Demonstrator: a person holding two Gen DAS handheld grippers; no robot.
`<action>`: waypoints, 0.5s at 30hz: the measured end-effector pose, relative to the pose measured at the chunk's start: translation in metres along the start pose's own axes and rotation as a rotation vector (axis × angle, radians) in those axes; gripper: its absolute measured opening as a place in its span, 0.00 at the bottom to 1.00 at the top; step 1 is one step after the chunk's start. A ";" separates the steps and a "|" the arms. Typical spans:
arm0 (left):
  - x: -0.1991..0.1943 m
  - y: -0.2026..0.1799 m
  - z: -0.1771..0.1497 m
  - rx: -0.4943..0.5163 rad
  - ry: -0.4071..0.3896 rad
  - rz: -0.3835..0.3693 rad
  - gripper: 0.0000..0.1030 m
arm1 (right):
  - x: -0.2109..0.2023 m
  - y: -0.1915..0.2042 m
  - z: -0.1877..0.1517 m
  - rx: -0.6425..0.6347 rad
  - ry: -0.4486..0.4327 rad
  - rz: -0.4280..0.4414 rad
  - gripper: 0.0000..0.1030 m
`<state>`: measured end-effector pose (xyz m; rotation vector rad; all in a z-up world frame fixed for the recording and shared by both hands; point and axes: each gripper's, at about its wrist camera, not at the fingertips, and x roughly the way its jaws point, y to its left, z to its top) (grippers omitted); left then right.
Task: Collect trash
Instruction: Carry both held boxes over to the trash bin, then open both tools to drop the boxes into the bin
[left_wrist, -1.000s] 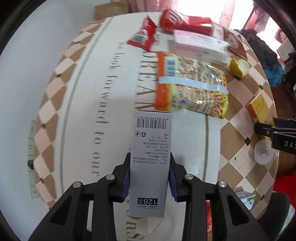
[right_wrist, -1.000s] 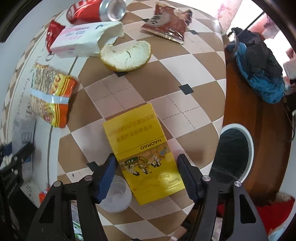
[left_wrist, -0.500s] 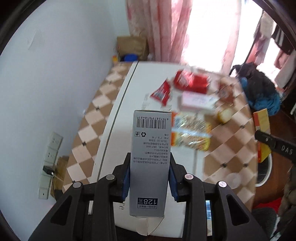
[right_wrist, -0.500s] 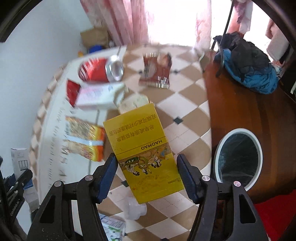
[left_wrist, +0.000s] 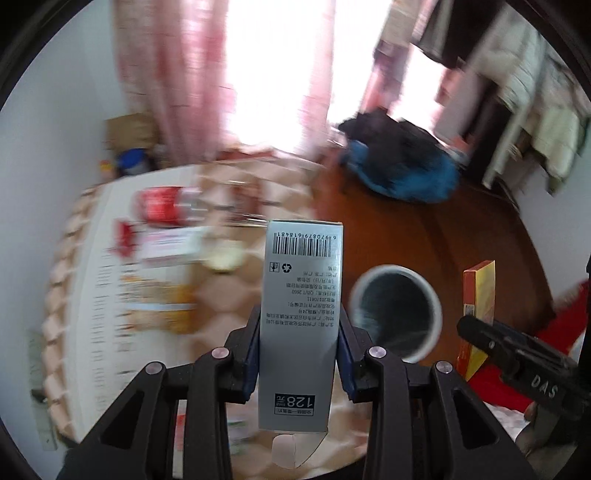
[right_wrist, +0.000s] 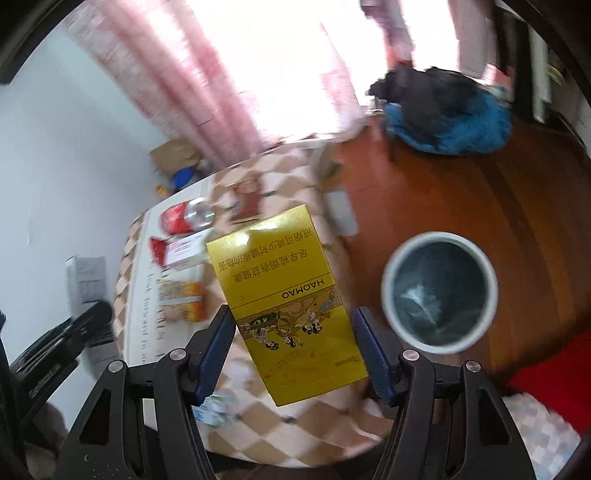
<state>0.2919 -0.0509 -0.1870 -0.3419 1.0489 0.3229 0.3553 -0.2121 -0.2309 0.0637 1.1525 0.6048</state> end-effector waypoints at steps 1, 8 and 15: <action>0.017 -0.019 0.003 0.016 0.029 -0.036 0.30 | -0.005 -0.020 0.000 0.026 -0.005 -0.016 0.65; 0.117 -0.109 0.025 0.009 0.226 -0.252 0.30 | 0.003 -0.156 0.004 0.215 0.028 -0.085 0.65; 0.208 -0.150 0.046 0.019 0.378 -0.280 0.33 | 0.057 -0.254 0.008 0.354 0.137 -0.082 0.65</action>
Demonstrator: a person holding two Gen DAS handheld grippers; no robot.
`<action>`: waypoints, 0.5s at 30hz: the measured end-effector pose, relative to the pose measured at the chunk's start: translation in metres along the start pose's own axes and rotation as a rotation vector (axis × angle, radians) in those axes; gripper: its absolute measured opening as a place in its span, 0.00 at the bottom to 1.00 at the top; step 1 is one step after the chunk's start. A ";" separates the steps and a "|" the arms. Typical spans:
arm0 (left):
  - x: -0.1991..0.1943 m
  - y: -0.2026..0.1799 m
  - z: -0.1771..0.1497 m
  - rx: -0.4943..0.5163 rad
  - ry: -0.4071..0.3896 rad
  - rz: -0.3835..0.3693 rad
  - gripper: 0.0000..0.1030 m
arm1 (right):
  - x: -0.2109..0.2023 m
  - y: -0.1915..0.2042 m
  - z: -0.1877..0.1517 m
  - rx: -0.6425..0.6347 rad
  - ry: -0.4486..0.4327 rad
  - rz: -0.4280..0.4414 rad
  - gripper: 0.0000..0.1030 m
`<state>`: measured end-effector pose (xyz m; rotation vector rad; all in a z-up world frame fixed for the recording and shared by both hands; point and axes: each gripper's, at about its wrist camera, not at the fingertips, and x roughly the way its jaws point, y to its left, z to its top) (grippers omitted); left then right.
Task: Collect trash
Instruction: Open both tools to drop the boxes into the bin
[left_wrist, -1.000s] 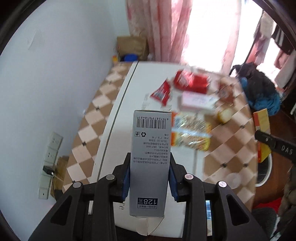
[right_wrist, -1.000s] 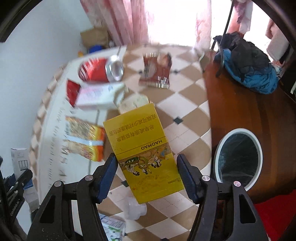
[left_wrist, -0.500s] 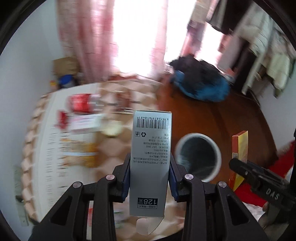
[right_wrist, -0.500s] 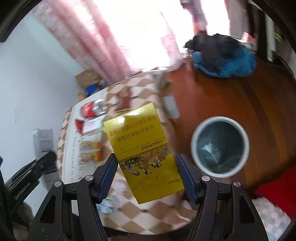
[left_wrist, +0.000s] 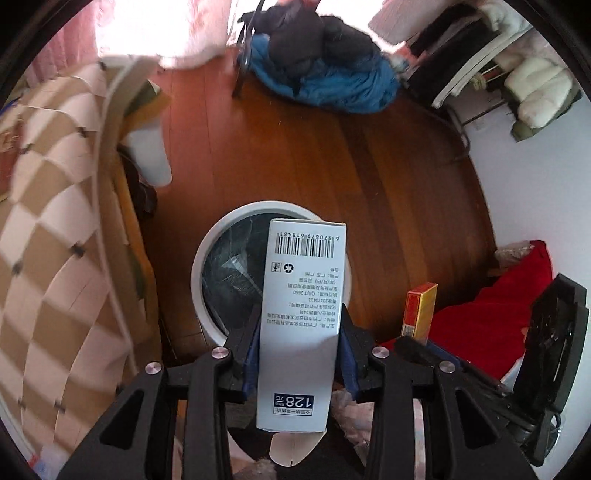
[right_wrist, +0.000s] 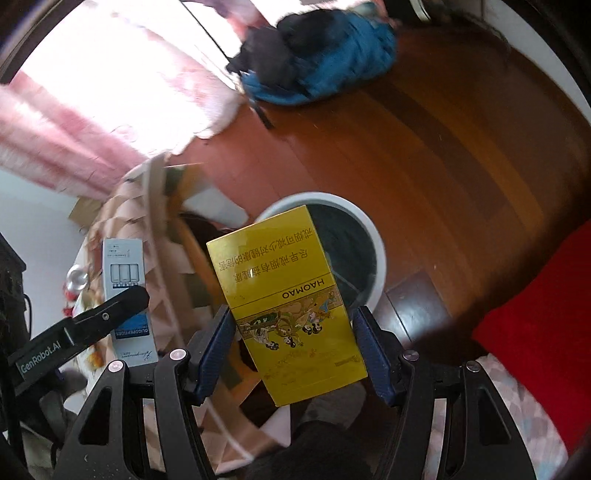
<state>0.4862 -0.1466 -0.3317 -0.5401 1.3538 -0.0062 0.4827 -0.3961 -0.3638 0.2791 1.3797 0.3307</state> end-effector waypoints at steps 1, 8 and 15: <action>0.009 0.000 0.007 -0.003 0.014 0.011 0.33 | 0.010 -0.008 0.005 0.015 0.019 0.005 0.65; 0.033 0.016 0.019 -0.035 0.037 0.096 0.95 | 0.074 -0.030 0.031 0.052 0.109 0.006 0.66; 0.013 0.016 -0.002 0.072 -0.098 0.350 0.95 | 0.106 -0.034 0.034 0.043 0.151 -0.049 1.00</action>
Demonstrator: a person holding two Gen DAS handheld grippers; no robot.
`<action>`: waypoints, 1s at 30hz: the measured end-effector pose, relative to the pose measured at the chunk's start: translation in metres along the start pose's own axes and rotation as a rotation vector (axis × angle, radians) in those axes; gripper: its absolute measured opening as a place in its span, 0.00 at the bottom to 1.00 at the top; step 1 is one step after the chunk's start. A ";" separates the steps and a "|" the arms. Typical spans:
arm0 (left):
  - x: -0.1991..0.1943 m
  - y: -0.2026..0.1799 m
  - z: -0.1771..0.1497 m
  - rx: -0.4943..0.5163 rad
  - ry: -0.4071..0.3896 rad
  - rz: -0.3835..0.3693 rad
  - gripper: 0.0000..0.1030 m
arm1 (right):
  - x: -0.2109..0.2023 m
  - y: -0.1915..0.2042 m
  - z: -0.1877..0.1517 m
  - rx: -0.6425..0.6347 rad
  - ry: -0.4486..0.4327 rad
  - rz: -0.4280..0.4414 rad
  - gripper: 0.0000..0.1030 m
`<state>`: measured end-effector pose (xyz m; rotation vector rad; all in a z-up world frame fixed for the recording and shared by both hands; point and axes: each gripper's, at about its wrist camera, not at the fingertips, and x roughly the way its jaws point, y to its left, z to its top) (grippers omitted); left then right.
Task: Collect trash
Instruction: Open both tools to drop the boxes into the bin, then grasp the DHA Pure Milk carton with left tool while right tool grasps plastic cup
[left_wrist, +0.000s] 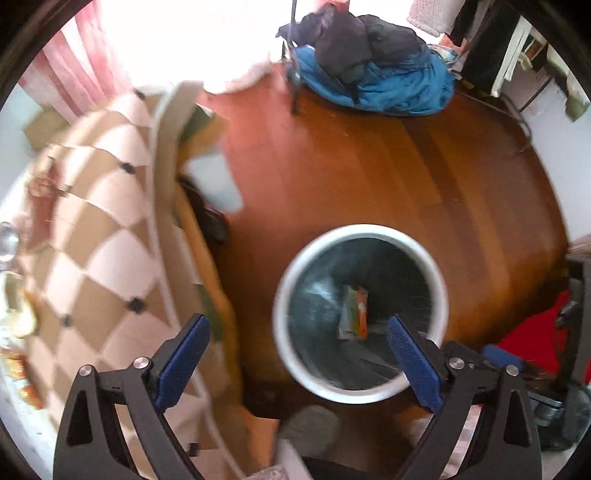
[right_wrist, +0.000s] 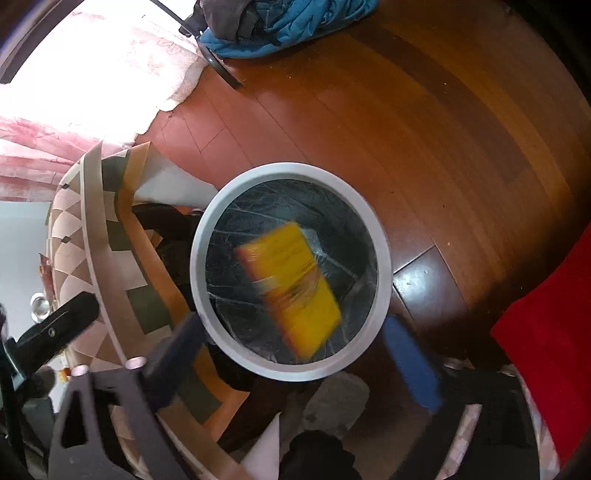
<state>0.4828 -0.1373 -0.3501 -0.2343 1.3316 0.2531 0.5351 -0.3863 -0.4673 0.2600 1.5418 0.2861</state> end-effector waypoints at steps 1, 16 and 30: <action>0.000 0.001 -0.002 0.003 -0.006 0.009 0.95 | 0.000 0.001 -0.003 -0.014 -0.003 -0.029 1.00; -0.042 -0.004 -0.037 0.061 -0.030 0.057 0.95 | -0.048 0.022 -0.044 -0.115 -0.087 -0.209 1.00; -0.138 0.005 -0.064 0.058 -0.152 -0.016 0.95 | -0.150 0.038 -0.089 -0.090 -0.236 -0.160 1.00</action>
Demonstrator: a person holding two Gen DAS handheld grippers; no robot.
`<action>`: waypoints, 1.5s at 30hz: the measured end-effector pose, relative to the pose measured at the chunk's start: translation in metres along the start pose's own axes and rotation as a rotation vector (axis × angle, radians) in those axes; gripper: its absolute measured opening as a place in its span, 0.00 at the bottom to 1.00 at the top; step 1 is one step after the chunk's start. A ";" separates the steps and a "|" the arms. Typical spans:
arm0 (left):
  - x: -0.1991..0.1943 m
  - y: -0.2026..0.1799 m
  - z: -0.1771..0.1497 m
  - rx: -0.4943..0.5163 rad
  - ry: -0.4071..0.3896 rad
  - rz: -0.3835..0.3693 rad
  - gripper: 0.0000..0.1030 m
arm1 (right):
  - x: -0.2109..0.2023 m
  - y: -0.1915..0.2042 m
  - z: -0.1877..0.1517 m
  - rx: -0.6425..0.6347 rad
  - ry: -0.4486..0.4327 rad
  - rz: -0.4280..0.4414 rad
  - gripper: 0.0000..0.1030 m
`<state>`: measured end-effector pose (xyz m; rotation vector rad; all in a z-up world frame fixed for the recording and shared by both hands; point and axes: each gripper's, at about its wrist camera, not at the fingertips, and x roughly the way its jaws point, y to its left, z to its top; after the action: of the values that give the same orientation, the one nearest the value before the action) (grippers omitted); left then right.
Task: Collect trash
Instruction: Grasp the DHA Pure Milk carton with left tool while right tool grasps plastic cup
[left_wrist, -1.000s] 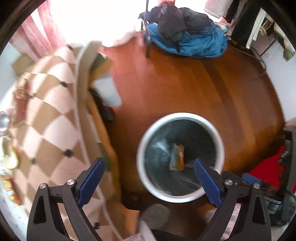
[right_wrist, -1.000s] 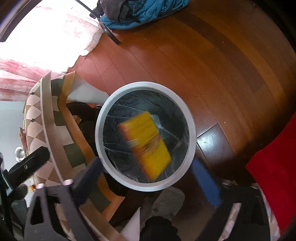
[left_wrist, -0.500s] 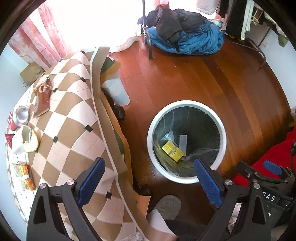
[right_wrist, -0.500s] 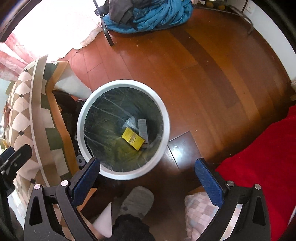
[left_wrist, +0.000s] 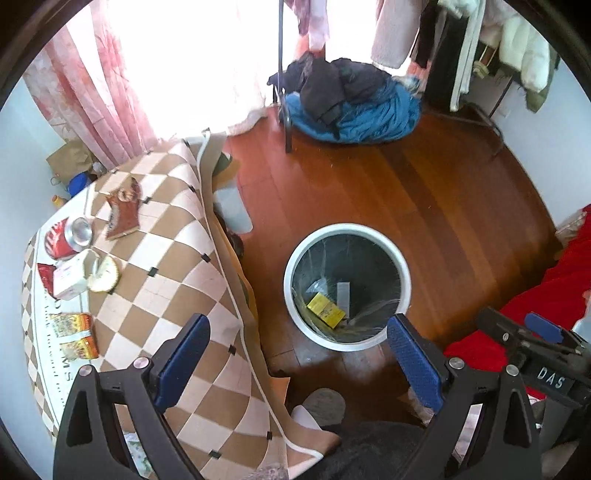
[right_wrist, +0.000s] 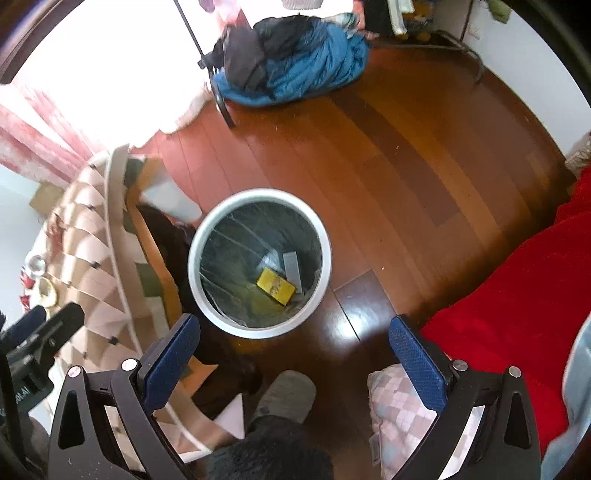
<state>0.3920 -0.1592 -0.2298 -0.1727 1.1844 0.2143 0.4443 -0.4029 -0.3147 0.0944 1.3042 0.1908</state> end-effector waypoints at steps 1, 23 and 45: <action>-0.009 0.003 -0.002 -0.002 -0.013 -0.003 0.95 | -0.011 0.001 -0.001 0.003 -0.020 0.003 1.00; -0.028 0.196 -0.182 0.102 0.126 0.109 0.94 | -0.021 0.176 -0.146 -0.258 0.156 0.246 1.00; 0.033 0.285 -0.189 -0.184 0.226 0.042 0.57 | 0.052 0.236 -0.163 -0.327 0.246 0.194 1.00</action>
<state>0.1619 0.0724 -0.3363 -0.3402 1.3933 0.3475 0.2795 -0.1677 -0.3657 -0.0843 1.4917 0.5931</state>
